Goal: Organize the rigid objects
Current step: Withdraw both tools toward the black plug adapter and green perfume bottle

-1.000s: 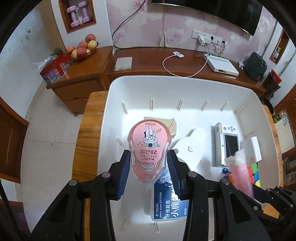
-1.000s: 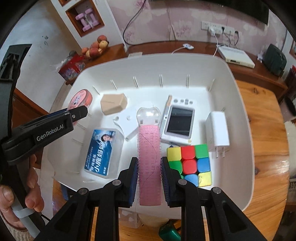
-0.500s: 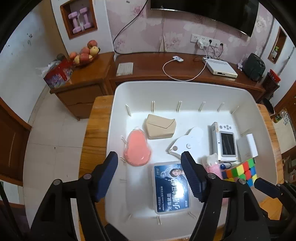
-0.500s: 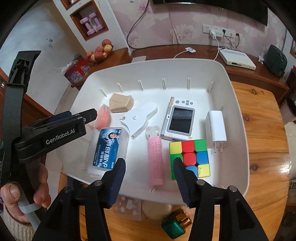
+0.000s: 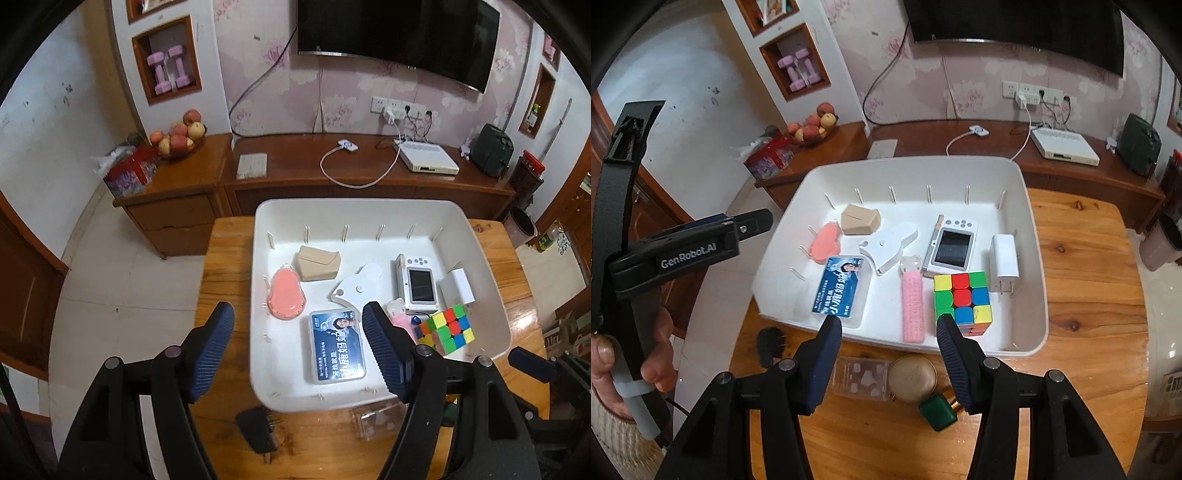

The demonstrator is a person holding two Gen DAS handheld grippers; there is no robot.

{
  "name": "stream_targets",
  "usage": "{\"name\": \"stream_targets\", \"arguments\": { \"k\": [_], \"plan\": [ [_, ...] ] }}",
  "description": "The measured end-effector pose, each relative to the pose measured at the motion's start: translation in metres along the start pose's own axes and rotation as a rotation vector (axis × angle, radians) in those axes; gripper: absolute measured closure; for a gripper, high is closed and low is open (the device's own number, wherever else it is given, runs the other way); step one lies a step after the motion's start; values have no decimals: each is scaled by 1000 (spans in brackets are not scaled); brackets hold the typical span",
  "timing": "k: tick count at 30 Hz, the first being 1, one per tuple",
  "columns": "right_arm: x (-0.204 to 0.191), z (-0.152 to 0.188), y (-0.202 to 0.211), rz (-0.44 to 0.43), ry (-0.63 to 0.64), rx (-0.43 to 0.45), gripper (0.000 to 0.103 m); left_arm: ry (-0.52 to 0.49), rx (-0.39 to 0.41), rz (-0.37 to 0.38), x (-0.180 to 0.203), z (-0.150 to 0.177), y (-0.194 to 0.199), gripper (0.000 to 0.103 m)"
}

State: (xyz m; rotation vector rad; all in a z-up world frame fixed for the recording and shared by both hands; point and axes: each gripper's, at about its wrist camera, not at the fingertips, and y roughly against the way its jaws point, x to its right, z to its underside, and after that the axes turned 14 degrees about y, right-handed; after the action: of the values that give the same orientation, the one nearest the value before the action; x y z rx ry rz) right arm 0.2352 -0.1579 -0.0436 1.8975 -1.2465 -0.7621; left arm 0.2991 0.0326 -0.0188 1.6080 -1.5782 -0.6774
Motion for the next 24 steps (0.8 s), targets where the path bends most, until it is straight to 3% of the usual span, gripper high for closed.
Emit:
{"name": "stream_targets", "arguments": {
  "k": [6, 12, 24],
  "plan": [
    [-4, 8, 28, 6, 22, 48, 49, -18, 53, 20, -5, 6, 35, 24],
    [-10, 23, 48, 7, 51, 76, 48, -135, 119, -2, -10, 21, 54, 20],
    [-10, 49, 54, 53, 92, 77, 48, -237, 58, 30, -57, 57, 42, 20]
  ]
}}
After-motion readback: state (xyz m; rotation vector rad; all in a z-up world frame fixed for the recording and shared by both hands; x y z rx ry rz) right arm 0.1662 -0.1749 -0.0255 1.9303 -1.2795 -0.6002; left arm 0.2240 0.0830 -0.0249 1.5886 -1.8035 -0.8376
